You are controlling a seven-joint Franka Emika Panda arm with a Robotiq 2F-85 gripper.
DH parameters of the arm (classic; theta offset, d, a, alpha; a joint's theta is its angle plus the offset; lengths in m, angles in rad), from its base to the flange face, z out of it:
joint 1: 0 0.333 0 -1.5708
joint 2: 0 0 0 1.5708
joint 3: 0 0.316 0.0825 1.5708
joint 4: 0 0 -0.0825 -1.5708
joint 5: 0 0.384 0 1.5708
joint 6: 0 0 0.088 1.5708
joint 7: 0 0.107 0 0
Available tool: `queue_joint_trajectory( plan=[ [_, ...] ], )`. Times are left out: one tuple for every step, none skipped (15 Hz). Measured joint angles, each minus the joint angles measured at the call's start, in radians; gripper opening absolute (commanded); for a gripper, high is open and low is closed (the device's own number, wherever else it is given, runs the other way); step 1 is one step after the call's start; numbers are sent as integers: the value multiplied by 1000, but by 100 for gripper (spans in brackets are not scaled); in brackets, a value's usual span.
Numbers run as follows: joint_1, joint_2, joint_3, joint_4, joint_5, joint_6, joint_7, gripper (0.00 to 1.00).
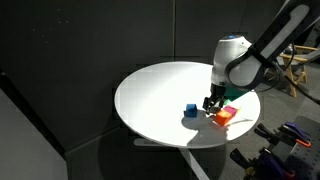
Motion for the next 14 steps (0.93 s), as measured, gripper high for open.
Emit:
queue_joint_trajectory(
  plan=[
    [2,5,-1,3,0,8,0,100],
    [4,10,-2,6,0,17,0,100],
    [6,14,-3,10,0,24,-1,100],
    [8,19,-4,14,0,29,-1,100],
    [8,22,-4,17,0,35,-1,100],
    [8,26,-5,20,0,43,-2,100],
    [8,28,-5,22,0,49,-2,100],
    [8,31,-6,24,0,55,-3,100],
    [8,35,-7,26,0,60,-4,100],
    [8,39,-9,28,0,64,-4,100],
    [8,42,-11,29,0,69,-6,100],
    [8,46,-13,29,0,73,-7,100],
    [8,49,-16,29,0,76,-9,100],
    [8,52,-19,30,0,81,-10,100]
  ],
)
